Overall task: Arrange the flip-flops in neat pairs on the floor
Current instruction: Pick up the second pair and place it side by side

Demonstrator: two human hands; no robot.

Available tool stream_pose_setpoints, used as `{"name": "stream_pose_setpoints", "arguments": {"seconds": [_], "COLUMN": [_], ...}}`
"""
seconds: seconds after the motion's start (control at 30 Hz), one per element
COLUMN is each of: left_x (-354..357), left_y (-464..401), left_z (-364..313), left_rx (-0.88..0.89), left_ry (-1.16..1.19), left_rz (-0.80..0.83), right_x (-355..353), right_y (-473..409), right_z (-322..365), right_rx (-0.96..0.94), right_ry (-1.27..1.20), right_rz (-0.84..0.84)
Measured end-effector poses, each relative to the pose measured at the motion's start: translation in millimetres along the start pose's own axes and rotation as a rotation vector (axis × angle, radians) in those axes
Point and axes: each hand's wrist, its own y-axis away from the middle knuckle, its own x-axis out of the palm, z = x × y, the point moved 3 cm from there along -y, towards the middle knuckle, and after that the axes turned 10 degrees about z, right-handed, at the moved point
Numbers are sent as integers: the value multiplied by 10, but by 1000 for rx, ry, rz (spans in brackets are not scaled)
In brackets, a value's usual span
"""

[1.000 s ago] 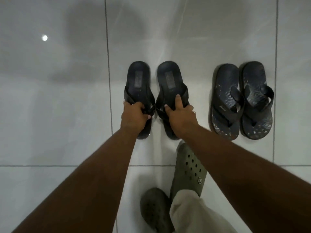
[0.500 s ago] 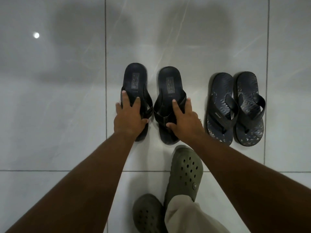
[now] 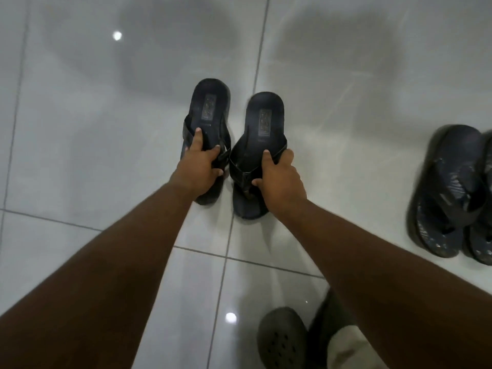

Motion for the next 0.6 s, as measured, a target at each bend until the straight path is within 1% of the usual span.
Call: {"name": "stream_pose_setpoints", "arguments": {"seconds": [0.03,0.1,0.13,0.2,0.27,0.37,0.4,0.5,0.6], "left_x": [-61,-153,-196,-252,-283,-311,-303,-294,-336], "left_y": [-11,-39,-48,-48,-22,-9,1,65,163], "left_z": [164,433,555,771,935,1053,1071,1094,1044], "left_rx": [-12,-26,-31,-54,-83,-89,-92,-98,-133], "left_ry": [5,6,4,14,29,36,39,28,-3], "left_rz": [-2,-11,-15,-1,14,11,13,24,-10], "right_x": [61,196,298,467,615,693,700,721,617], "right_y": [-6,-26,-77,-110,-158,-161,-154,-156,-98], "right_z": [171,466,554,729,847,995,1003,1018,1014], "right_rx": [-46,-107,-117,-63,-35,-36,-34,-52,-146], "right_ry": [71,100,35,-101,-171,-157,-152,-13,213], "right_rz": [-9,-35,-32,-13,19,-19,3,-4,88]}}
